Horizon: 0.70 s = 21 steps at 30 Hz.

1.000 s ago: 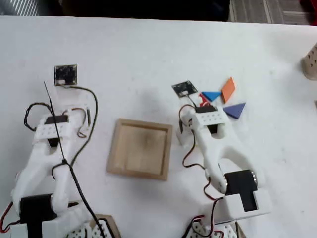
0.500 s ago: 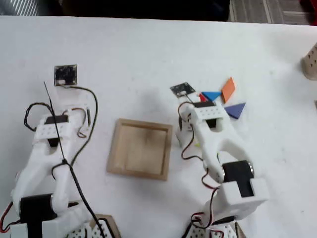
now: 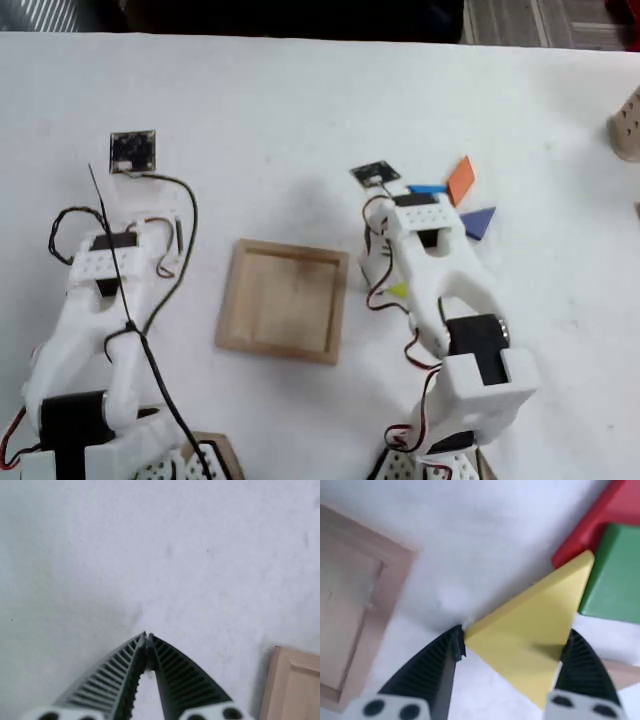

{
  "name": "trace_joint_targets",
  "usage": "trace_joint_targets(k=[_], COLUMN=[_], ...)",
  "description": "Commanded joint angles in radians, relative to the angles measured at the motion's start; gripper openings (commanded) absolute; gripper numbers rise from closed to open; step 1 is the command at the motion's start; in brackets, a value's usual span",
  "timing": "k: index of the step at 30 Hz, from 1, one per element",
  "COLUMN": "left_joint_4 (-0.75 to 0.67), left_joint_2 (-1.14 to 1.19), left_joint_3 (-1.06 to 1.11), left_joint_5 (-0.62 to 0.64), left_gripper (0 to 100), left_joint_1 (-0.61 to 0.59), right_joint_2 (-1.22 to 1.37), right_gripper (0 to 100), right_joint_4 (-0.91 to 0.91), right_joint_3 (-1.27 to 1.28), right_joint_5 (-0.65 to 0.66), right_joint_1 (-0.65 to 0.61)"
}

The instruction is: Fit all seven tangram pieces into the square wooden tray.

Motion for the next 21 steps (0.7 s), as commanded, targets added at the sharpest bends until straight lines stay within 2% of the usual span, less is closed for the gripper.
trace_joint_targets(k=[1, 10, 21], left_joint_4=[-0.021, -0.021, -0.021], left_joint_2=[-0.048, -0.048, -0.048], left_joint_3=[-0.031, -0.031, -0.031], left_joint_5=[-0.009, -0.009, -0.009], left_gripper=[2, 2, 2], left_joint_1=[-0.012, -0.012, -0.012], right_joint_2=[0.008, 0.005, -0.088], right_gripper=[14.3, 8.4, 8.4], right_joint_4=[0.002, 0.004, 0.05], right_joint_3=[-0.017, -0.02, -0.02], right_joint_5=[-0.017, -0.008, -0.008], right_joint_1=[0.001, 0.033, 0.053])
